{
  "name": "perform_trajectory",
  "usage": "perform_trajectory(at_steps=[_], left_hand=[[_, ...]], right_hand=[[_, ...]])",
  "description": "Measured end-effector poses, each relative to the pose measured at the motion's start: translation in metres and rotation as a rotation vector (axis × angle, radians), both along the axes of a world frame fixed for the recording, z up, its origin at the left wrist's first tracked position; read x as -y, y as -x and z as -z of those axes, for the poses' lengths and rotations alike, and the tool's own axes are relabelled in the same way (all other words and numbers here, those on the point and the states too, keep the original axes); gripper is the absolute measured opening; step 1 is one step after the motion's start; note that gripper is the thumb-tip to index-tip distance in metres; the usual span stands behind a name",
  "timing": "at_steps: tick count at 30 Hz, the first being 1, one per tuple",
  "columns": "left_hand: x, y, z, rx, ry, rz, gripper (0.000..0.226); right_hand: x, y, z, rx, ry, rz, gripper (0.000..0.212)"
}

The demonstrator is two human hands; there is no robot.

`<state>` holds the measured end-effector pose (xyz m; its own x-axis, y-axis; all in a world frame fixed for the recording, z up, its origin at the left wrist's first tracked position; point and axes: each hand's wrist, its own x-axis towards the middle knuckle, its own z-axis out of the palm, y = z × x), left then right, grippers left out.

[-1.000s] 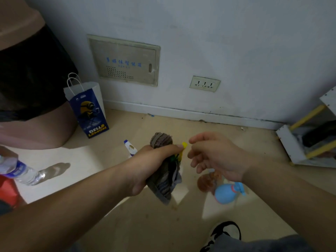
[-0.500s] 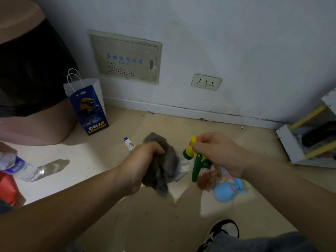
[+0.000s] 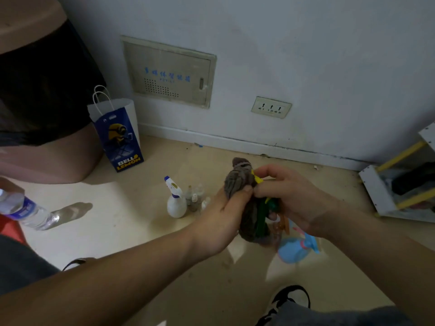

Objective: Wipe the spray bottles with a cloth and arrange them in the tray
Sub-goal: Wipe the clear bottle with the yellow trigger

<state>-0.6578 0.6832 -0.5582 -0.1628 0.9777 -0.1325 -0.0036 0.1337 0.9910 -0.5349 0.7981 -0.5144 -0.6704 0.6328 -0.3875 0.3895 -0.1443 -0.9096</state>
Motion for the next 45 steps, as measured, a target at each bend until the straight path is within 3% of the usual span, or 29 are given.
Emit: perform_trajectory(at_steps=[2, 5, 8, 10, 15, 19, 22, 25, 27, 32, 40, 45], left_hand=[[-0.001, 0.006, 0.007, -0.182, -0.043, -0.047, 0.033], [-0.008, 0.019, 0.016, -0.344, 0.044, -0.149, 0.039], [-0.011, 0.03, 0.015, 0.001, 0.285, -0.266, 0.034], [-0.015, 0.028, 0.003, 0.112, 0.295, -0.32, 0.033], [-0.011, -0.003, -0.018, 0.0, 0.195, -0.123, 0.037], [-0.006, -0.015, -0.006, -0.202, 0.104, -0.053, 0.018], [0.003, -0.018, -0.01, -0.232, 0.05, 0.043, 0.021], [0.012, -0.014, -0.02, -0.161, 0.063, 0.097, 0.028], [0.013, -0.008, -0.024, -0.031, 0.139, -0.013, 0.042], [0.005, 0.0, -0.016, 0.1, 0.417, -0.247, 0.023], [-0.014, -0.019, 0.032, -0.062, 0.562, -0.067, 0.032], [-0.028, -0.031, 0.06, -0.121, 0.665, 0.06, 0.03]], right_hand=[[0.002, 0.002, -0.002, -0.019, 0.028, 0.041, 0.019], [-0.002, 0.002, -0.006, -0.048, 0.189, 0.085, 0.016], [-0.006, 0.001, -0.006, -0.026, 0.338, 0.05, 0.018], [-0.008, 0.002, -0.002, 0.013, 0.362, 0.066, 0.02], [-0.006, 0.007, 0.016, 0.109, 0.332, 0.07, 0.029], [-0.006, 0.006, 0.023, 0.136, 0.347, 0.146, 0.019], [-0.013, -0.001, 0.028, 0.109, 0.39, 0.232, 0.028], [-0.015, -0.011, 0.029, 0.139, 0.305, 0.225, 0.029], [-0.013, -0.017, 0.03, 0.149, 0.183, 0.272, 0.026], [-0.002, -0.037, 0.028, 0.201, 0.011, 0.398, 0.038], [0.003, -0.095, 0.06, 0.522, -0.136, 0.389, 0.031], [0.005, -0.11, 0.125, 0.532, -0.18, 0.266, 0.018]])
